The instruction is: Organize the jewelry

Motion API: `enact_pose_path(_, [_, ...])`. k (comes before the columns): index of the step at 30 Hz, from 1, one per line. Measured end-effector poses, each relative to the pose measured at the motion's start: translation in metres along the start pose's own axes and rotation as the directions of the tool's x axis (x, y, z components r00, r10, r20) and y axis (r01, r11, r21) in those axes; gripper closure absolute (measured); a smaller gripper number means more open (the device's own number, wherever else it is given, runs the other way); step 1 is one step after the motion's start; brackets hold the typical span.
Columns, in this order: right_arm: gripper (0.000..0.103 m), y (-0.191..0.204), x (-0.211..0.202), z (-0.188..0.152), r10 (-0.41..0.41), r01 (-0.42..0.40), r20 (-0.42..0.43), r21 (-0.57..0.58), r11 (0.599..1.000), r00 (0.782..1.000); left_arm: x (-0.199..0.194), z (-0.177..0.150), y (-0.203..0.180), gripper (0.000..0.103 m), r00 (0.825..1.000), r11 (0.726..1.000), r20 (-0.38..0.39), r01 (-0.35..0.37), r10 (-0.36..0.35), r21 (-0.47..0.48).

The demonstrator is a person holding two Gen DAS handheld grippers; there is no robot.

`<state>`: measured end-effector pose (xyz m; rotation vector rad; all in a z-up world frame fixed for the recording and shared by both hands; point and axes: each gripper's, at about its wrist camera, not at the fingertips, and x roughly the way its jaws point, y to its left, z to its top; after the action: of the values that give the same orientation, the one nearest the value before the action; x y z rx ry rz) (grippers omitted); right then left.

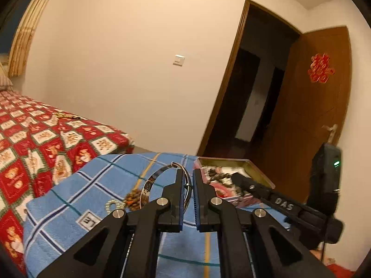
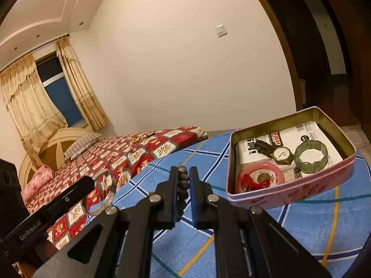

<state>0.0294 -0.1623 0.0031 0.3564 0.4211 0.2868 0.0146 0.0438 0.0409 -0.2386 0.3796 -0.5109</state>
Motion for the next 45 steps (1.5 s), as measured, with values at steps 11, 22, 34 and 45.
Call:
enact_pose_path(11, [0.09, -0.032, -0.015, 0.021, -0.015, 0.01, 0.074, 0.067, 0.998, 0.997, 0.029, 0.004, -0.03, 0.097, 1.0, 0.997, 0.004, 0.002, -0.002, 0.072])
enact_pose_path(22, [0.09, -0.102, -0.02, 0.049, -0.14, 0.121, 0.106, 0.166, 0.979, 0.984, 0.099, 0.011, -0.083, 0.097, 0.997, 0.988, -0.04, 0.077, -0.072, 0.131])
enact_pose_path(34, [0.09, -0.149, 0.023, 0.062, -0.206, 0.205, -0.017, 0.199, 0.958, 0.978, 0.188, -0.01, -0.11, 0.097, 0.984, 0.987, -0.175, 0.02, 0.009, 0.162])
enact_pose_path(45, [0.09, -0.155, 0.031, 0.062, -0.289, 0.295, -0.067, 0.124, 0.947, 0.955, 0.218, -0.026, -0.109, 0.097, 0.963, 0.987, -0.25, -0.058, 0.095, 0.15])
